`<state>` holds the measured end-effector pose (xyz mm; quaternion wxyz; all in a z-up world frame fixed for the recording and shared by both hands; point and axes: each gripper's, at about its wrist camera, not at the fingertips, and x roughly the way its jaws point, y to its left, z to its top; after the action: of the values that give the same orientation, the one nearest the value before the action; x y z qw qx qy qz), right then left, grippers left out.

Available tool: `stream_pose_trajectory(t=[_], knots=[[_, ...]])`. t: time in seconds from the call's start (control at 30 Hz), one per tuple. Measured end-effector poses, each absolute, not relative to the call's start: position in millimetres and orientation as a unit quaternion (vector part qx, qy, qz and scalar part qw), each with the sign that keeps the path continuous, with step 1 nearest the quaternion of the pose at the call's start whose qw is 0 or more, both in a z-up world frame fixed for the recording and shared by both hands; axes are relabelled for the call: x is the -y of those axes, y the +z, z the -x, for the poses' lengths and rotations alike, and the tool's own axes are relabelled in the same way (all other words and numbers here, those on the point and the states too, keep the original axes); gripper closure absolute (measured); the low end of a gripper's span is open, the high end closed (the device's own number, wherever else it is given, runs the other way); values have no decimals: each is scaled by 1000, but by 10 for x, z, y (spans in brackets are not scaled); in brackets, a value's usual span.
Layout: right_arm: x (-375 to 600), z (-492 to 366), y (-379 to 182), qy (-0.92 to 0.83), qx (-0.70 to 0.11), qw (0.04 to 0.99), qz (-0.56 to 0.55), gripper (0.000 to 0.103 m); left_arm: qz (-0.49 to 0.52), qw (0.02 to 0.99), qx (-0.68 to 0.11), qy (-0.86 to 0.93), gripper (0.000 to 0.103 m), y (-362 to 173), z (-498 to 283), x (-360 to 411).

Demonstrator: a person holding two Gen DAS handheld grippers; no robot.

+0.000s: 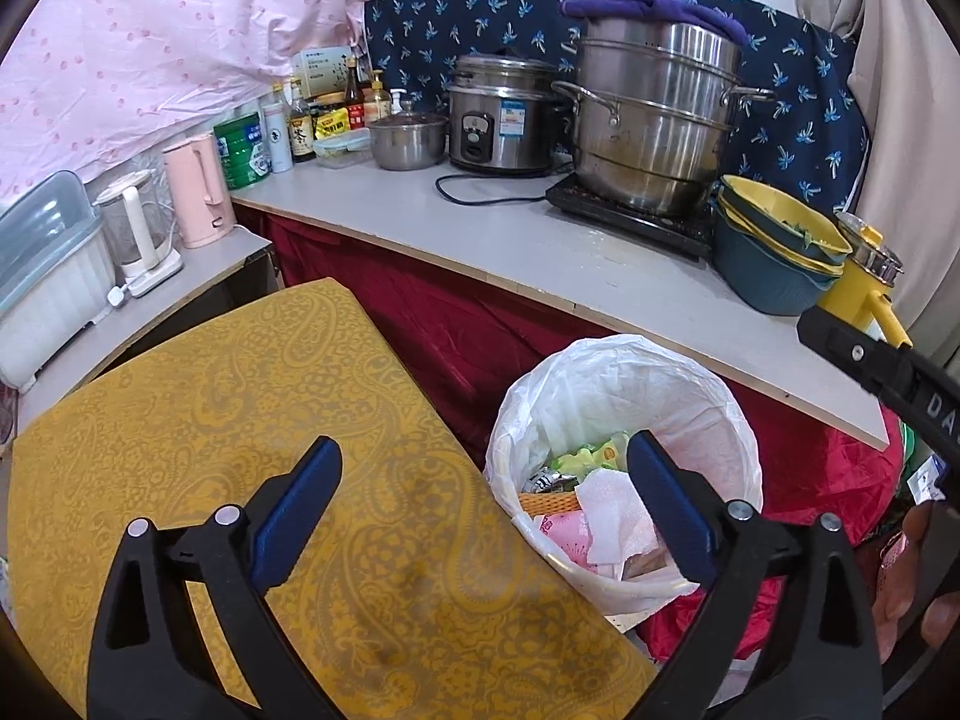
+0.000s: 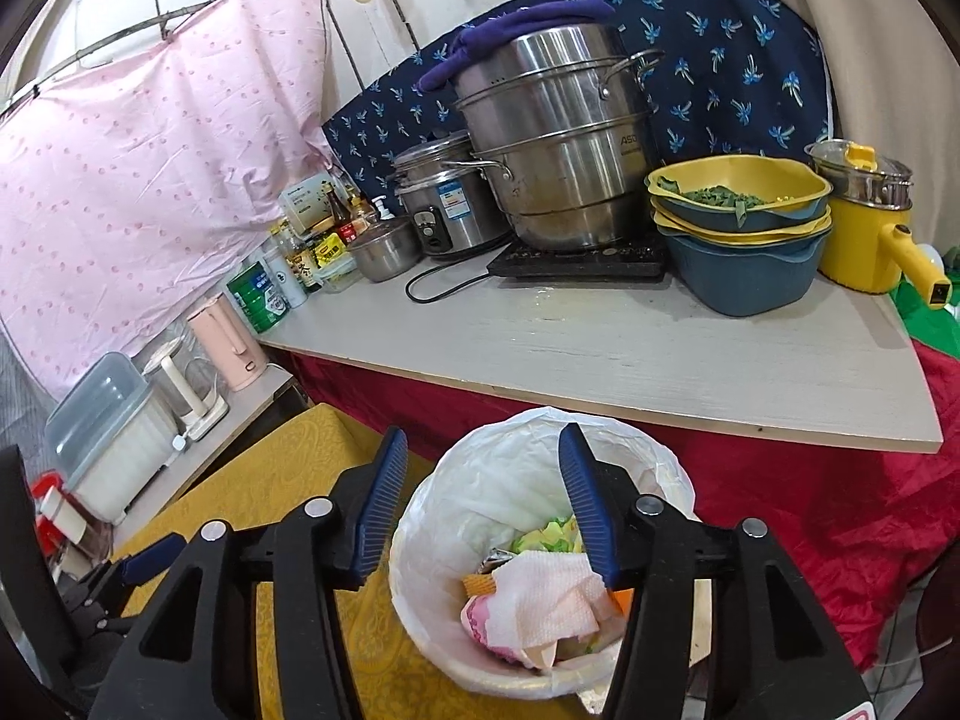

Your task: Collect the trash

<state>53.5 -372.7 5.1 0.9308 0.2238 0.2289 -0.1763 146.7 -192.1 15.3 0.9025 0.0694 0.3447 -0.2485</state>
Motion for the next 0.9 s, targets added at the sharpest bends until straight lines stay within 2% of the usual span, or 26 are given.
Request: stream_pose_trajectory(t=[0.37,0.53,0.9], knots=[[3371,-262,109,-181,-245,935,-181,35,-68,910,-340,-229,7,248,-1235,1690],[3220,-129,83,-181,-252,937,-163,22,-72,912,-336,-223,7,229,-1099,1618],[3033,89,-61,-186,-275,930,-159,19,-85,911,-337,-224,7,143,-824,1492]])
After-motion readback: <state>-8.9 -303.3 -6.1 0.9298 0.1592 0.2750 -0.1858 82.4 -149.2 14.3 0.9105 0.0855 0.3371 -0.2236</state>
